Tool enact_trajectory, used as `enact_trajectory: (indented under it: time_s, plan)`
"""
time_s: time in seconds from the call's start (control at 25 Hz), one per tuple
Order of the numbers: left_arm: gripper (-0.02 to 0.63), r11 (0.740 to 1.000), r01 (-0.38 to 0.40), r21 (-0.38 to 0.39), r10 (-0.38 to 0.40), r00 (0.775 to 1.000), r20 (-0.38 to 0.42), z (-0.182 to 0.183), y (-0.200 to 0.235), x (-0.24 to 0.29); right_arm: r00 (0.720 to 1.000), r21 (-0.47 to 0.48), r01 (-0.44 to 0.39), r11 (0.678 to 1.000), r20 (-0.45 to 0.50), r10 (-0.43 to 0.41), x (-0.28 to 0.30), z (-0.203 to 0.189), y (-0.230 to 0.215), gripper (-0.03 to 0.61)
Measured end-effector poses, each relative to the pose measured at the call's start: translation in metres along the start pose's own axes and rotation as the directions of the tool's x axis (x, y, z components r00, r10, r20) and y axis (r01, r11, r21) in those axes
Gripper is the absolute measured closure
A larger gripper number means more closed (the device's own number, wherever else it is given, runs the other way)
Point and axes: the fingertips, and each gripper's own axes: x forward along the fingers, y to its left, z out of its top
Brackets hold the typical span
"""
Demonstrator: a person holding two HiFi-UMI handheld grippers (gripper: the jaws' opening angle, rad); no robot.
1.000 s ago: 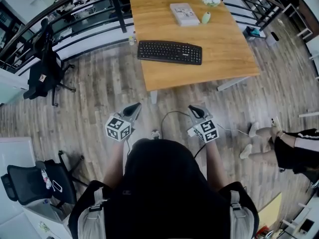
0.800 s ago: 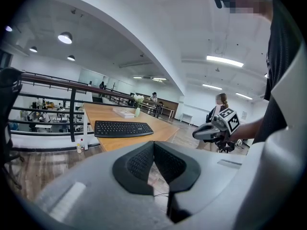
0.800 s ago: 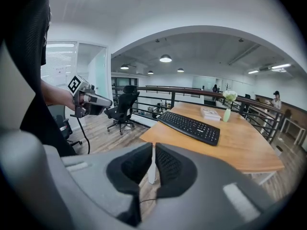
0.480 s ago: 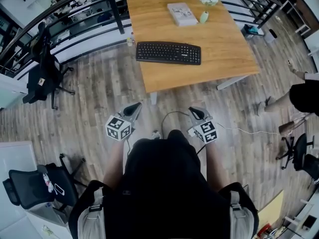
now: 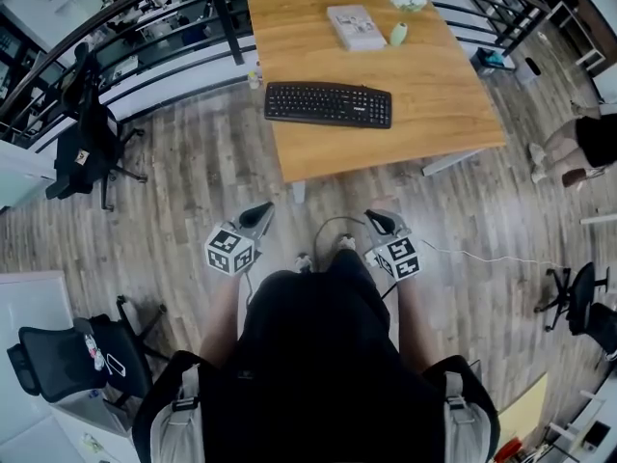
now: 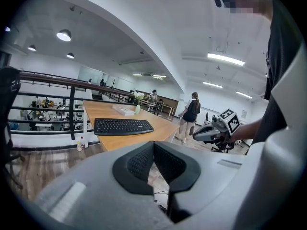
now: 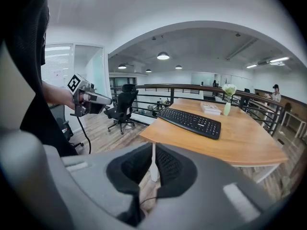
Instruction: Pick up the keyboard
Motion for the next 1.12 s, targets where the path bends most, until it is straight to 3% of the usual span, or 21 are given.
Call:
enact_trajectory:
  time_s: [0.4, 1.12]
  plan:
    - [0.603, 0.998, -0.056, -0.011, 0.056, 0.998, 0.009, 0.022, 0.01, 0.031, 0.998, -0.028, -0.053, 0.998, 0.013, 0.053, 0.023, 0.02, -0.044, 0.558]
    - [0.603, 0.983, -0.18, -0.033, 0.181, 0.983, 0.031, 0.073, -0.003, 0.11, 0.989, -0.08, -0.143, 0.986, 0.01, 0.144, 0.029, 0.043, -0.163, 0.557]
